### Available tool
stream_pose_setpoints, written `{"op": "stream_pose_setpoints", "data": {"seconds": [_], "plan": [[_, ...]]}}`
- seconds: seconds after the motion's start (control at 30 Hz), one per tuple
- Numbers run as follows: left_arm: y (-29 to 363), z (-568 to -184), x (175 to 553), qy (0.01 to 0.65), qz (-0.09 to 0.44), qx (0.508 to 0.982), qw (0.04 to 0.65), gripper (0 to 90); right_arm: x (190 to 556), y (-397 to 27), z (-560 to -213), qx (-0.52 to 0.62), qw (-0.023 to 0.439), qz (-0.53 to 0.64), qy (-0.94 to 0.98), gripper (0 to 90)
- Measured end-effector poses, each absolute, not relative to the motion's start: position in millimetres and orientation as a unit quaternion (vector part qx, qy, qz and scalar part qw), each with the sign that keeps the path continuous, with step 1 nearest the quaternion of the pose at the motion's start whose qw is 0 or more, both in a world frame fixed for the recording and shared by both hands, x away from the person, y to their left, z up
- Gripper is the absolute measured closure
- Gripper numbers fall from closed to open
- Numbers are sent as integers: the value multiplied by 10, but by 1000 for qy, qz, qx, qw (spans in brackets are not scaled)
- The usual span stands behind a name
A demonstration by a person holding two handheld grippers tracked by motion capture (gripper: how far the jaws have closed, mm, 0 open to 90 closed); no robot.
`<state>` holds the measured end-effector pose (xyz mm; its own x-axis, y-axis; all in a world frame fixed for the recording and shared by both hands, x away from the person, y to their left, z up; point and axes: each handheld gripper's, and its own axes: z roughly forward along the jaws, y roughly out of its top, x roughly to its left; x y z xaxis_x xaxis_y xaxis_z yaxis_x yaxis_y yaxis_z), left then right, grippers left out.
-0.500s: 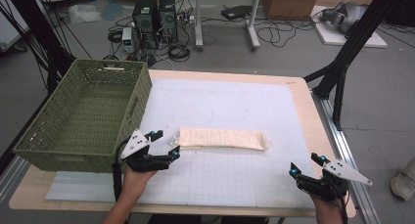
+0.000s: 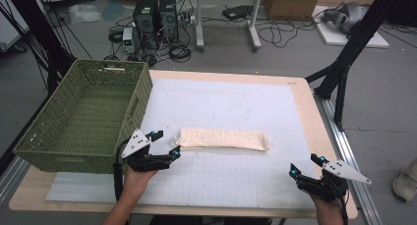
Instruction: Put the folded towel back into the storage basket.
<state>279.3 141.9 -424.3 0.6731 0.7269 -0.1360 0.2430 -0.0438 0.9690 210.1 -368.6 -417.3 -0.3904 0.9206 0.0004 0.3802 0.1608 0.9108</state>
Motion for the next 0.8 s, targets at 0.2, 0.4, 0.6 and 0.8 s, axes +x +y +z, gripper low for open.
{"op": "stream_pose_setpoints", "data": {"seconds": [0.2, 0.4, 0.6, 0.8], "plan": [[1430, -4256, 2815, 355, 201, 691, 596, 155, 2095, -3697, -4166, 468, 298, 455, 697, 163], [1423, -4241, 2794, 353, 203, 691, 597, 155, 2079, -3699, -4147, 467, 305, 455, 694, 163], [1429, -4242, 2796, 354, 203, 693, 595, 154, 2081, -3691, -4136, 465, 304, 456, 696, 163], [1412, -4239, 2812, 354, 200, 697, 590, 152, 2066, -3686, -4121, 465, 307, 456, 694, 163]]}}
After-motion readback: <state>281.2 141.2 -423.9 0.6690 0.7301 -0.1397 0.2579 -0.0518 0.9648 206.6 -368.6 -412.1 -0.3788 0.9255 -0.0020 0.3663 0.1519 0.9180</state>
